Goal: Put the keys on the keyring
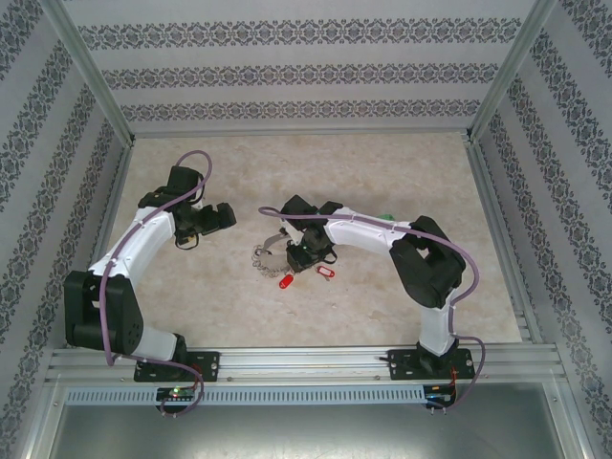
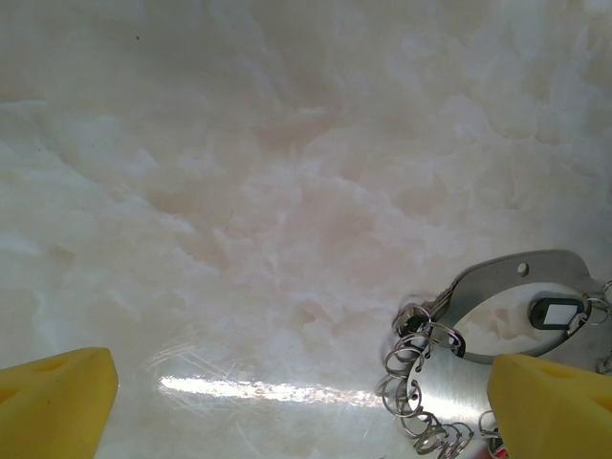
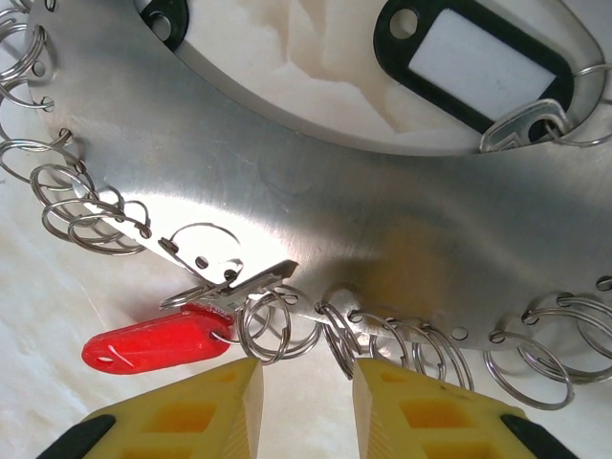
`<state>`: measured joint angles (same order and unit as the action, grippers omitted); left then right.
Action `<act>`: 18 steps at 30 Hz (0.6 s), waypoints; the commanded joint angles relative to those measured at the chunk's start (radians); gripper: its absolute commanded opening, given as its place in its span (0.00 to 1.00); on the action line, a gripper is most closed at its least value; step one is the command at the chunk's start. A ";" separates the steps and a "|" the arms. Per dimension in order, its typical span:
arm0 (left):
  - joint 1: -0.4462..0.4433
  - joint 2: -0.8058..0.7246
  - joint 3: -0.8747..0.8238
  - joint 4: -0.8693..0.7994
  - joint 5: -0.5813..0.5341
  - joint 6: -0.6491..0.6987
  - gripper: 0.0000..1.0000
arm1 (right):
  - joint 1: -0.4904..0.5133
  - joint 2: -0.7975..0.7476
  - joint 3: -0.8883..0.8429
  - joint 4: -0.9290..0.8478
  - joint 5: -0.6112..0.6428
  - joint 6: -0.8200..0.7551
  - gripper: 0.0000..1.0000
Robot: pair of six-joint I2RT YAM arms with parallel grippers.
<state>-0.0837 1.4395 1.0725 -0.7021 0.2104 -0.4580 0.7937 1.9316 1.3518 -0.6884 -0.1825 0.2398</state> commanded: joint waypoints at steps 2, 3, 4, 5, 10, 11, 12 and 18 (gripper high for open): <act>0.001 0.006 -0.006 0.009 0.012 -0.016 1.00 | -0.011 0.018 -0.019 -0.011 -0.005 0.015 0.31; 0.001 0.006 -0.007 0.009 0.013 -0.016 1.00 | -0.012 0.018 -0.021 -0.010 -0.002 0.016 0.30; 0.002 0.006 -0.008 0.007 0.012 -0.016 1.00 | -0.014 0.015 -0.026 -0.006 -0.008 0.015 0.30; 0.001 0.006 -0.009 0.008 0.012 -0.016 1.00 | -0.015 0.013 -0.029 -0.004 -0.012 0.016 0.30; 0.002 0.006 -0.020 0.024 0.051 -0.008 1.00 | -0.023 0.002 -0.043 0.009 -0.015 0.024 0.30; 0.001 0.008 -0.021 0.028 0.063 -0.009 1.00 | -0.022 0.005 -0.043 0.010 -0.020 0.023 0.30; 0.001 0.008 -0.024 0.033 0.070 -0.009 1.00 | -0.022 0.008 -0.041 0.009 -0.024 0.023 0.30; 0.001 0.016 -0.017 0.033 0.087 -0.006 1.00 | -0.018 0.028 -0.021 0.019 -0.036 0.024 0.27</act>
<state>-0.0837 1.4467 1.0580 -0.6868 0.2779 -0.4580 0.7807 1.9411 1.3174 -0.6750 -0.2020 0.2443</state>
